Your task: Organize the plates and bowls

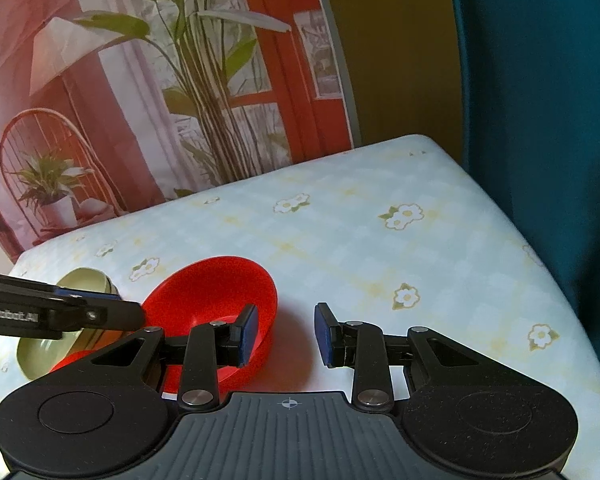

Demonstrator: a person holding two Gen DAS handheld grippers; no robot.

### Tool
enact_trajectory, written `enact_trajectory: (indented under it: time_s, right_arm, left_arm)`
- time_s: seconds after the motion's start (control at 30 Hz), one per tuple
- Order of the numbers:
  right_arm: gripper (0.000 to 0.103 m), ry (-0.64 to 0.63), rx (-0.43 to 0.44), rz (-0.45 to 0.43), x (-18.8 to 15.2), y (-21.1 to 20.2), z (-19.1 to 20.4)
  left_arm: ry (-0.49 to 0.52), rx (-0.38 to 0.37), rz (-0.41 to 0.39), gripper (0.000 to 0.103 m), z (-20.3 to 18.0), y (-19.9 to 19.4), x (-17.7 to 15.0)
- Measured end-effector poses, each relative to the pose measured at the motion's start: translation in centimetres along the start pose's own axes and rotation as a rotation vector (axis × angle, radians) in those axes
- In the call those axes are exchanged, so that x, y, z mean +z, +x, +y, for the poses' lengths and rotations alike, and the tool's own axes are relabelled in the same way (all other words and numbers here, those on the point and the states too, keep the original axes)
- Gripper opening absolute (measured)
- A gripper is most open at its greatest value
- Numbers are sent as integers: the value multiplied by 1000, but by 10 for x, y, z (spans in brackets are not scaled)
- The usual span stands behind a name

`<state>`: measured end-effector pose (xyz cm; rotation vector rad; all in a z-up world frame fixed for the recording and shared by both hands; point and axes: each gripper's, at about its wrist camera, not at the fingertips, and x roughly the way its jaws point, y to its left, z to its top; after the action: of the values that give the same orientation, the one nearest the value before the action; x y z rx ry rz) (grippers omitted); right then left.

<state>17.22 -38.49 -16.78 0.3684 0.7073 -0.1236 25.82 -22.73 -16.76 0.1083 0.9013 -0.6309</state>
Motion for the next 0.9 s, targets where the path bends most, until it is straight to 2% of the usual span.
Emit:
enact_trajectory:
  time_s: [0.17,0.57,0.73,0.83,0.9]
  right_arm:
    - [29,12,11,17,-4,7,5]
    - [28,46,28,47,-15,15,10]
    - [27,70,29,45,-16,16,9]
    - [18,72,32,48,-17,16,9]
    - [18,72,28,47,-17,16,10]
  left_arm:
    - [-13,17,20,33,7,7,1]
    - [3,-5,50,32,7,16,0]
    - [20,-10,40,22,8,16,-1]
    - [18,-22,41,19,10,18,0]
    - [21,-26,39,19,10,18,0]
